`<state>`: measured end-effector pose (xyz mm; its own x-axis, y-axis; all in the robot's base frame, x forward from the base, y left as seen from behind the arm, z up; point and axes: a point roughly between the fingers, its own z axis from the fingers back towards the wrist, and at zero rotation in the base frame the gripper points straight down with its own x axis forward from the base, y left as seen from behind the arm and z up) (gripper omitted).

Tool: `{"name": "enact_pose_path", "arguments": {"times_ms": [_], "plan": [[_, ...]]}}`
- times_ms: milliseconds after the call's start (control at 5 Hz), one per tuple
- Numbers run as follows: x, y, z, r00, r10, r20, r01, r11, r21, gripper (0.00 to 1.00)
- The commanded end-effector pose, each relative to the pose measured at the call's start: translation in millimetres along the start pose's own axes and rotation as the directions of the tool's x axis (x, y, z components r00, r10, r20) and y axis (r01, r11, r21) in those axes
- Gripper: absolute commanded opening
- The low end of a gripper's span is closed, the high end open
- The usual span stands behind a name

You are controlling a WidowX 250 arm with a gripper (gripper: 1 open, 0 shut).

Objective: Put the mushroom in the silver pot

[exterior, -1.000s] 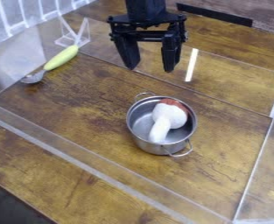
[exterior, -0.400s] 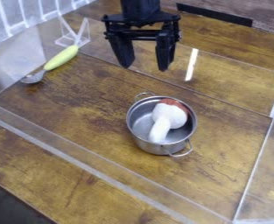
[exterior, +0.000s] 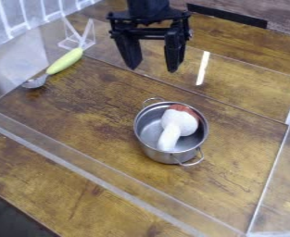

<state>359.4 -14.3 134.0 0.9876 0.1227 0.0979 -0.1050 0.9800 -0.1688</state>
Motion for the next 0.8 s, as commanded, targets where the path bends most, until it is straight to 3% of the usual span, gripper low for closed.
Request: {"name": "enact_pose_path", "arguments": {"times_ms": [0, 600], "plan": [[0.9, 2.2, 31.9, 0.995, 0.005, 0.101, -0.004, 1.0, -0.006, 1.0], [-1.4, 1.0, 29.7, 0.993, 0.0, 0.117, 0.001, 1.0, -0.012, 1.0]]}}
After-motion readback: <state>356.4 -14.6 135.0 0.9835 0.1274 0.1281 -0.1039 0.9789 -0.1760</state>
